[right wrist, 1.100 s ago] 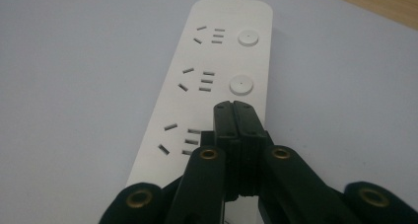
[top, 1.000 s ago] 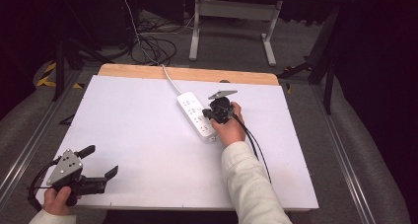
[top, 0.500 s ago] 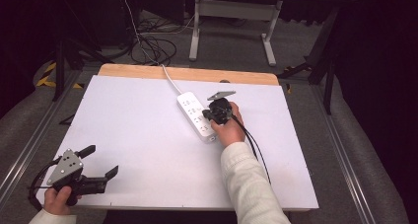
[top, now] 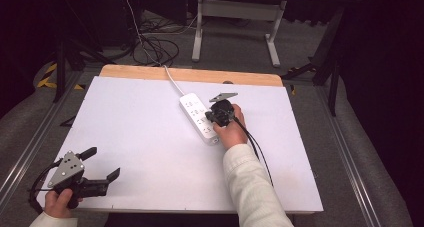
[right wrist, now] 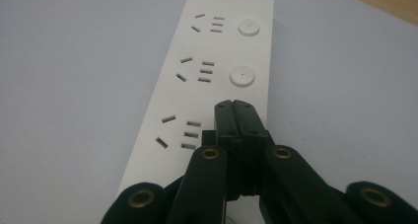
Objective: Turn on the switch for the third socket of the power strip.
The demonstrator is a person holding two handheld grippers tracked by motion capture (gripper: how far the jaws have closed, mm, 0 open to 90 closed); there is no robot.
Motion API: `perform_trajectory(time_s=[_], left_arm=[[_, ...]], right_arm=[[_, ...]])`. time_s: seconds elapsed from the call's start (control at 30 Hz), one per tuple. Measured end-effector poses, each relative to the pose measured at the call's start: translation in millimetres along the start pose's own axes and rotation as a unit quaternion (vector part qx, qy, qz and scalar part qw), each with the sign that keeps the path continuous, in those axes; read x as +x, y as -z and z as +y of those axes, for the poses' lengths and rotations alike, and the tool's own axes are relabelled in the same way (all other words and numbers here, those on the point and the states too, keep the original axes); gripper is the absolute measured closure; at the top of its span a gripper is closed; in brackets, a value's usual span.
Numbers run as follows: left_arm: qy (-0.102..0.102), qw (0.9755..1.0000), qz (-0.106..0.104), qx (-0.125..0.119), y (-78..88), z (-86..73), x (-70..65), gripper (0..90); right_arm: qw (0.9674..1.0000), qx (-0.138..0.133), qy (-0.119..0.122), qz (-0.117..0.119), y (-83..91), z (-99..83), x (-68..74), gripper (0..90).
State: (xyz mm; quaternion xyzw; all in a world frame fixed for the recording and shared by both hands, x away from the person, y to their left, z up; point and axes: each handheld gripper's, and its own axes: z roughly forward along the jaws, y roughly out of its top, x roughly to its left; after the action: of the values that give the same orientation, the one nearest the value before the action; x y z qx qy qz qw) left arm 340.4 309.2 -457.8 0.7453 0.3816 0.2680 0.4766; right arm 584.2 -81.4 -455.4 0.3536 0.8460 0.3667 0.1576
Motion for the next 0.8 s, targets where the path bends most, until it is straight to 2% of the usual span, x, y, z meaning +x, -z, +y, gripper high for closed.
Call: perform_trajectory(time_s=[0.3,0.47,0.63,0.8], left_arm=[[0.001,1.0000,0.002,-0.003,0.8,0.2,-0.3,2.1],[-0.001,1.0000,0.005,-0.005,1.5,0.3,0.7,2.1],[0.001,1.0000,0.003,-0.004,1.2,0.3,0.4,2.1],[0.002,1.0000,0.003,-0.004,0.9,0.3,-0.1,2.1]], right_arm=[[0.9998,0.012,-0.016,0.004,-0.9,1.8,-1.9,90.0],[0.9997,0.018,-0.013,0.000,-1.4,3.5,-0.5,90.0],[0.9994,0.021,-0.028,0.006,-1.2,3.3,-2.0,90.0],[0.9993,0.025,-0.026,0.008,-0.5,3.2,-1.7,90.0]])
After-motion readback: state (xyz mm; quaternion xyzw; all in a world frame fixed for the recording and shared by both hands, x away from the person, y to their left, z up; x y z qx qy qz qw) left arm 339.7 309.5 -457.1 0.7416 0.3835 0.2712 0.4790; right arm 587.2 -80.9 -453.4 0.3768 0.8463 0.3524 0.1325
